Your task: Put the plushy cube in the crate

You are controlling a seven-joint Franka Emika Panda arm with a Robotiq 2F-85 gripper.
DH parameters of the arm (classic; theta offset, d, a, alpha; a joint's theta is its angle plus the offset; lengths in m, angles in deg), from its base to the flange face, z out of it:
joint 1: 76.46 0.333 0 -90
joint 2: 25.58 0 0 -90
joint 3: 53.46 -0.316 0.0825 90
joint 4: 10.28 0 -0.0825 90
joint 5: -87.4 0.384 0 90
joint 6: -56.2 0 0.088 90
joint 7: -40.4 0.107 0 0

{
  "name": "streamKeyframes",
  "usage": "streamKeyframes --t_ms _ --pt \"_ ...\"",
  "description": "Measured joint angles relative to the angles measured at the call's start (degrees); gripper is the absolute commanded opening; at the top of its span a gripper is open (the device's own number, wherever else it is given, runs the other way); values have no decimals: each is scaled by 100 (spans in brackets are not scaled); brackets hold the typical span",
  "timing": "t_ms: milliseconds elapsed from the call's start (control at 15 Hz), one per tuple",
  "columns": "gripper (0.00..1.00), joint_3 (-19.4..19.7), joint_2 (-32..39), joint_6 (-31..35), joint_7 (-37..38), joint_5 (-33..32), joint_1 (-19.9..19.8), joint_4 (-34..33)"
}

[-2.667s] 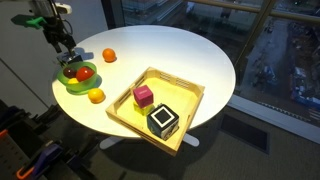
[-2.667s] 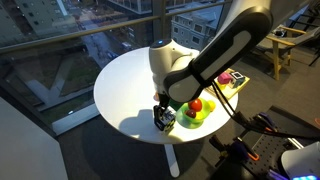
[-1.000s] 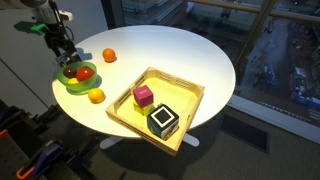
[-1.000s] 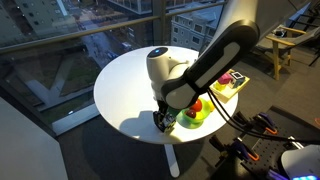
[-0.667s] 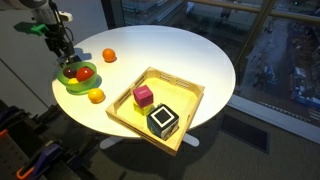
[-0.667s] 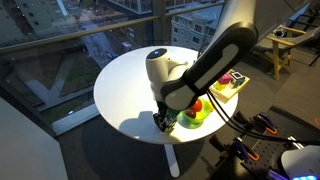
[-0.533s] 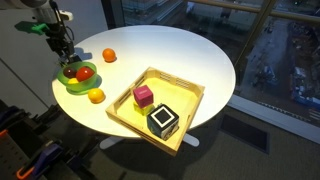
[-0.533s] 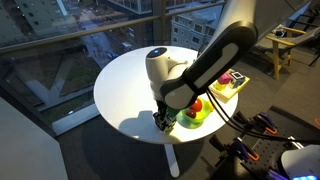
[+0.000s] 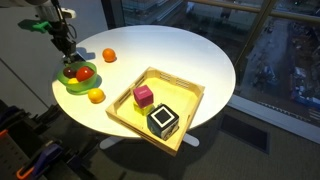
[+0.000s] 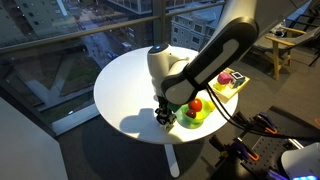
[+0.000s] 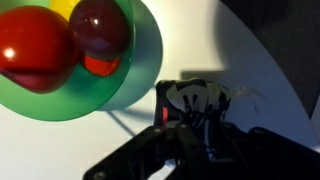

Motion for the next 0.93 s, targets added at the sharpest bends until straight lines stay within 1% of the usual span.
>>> streamKeyframes --t_ms 133,600,933 --pt "5 46 -50 -29 -11 0 -24 5" --pt "6 85 -354 -118 -101 0 -182 18" --pt "6 85 -639 -303 -114 0 -251 27"
